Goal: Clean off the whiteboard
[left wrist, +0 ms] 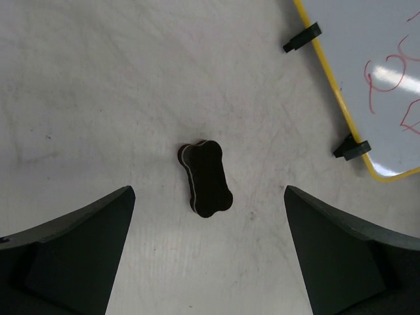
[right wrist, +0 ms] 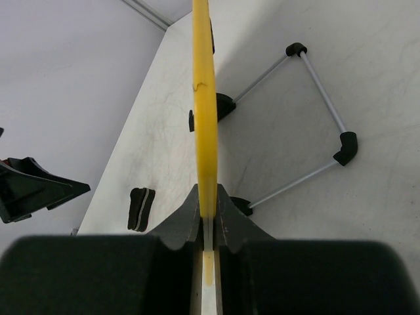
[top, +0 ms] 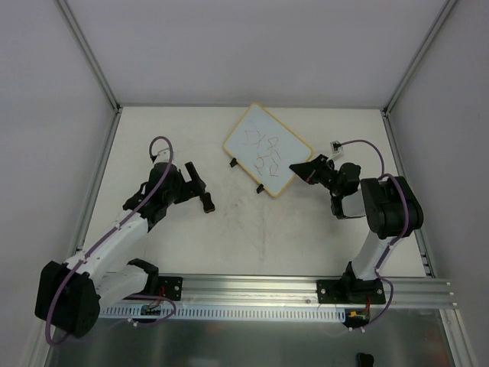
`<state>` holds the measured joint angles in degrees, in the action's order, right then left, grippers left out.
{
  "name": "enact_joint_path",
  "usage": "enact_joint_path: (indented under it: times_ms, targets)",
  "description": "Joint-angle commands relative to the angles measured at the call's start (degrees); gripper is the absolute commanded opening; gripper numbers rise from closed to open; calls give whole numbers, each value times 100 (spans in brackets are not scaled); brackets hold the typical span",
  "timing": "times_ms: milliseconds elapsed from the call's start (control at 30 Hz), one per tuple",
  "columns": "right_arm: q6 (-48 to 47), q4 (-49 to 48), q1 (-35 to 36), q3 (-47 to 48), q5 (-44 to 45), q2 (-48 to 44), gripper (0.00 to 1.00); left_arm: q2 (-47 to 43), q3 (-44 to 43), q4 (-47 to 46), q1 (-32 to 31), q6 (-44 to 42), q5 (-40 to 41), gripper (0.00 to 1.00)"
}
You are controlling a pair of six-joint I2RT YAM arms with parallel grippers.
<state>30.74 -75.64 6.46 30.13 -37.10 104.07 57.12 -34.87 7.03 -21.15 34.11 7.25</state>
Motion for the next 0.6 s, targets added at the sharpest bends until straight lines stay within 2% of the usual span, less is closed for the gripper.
enact_joint_path:
  times_ms: [0, 267, 433, 567]
  targets:
    - [-227, -1217, -4, -25, 168, -124, 0, 492, -362, 711, -223, 149, 128, 99]
    - [-227, -1217, 5, 2, 159, -98, 0, 1467, -784, 1090, -530, 175, -48, 99]
    - [-218, -1217, 13, 19, 133, -80, 0, 1837, -1152, 1178, -838, 166, 163, 99]
    - [-218, -1217, 22, 19, 124, -71, 0, 2687, -1627, 1353, -952, 123, 163, 99]
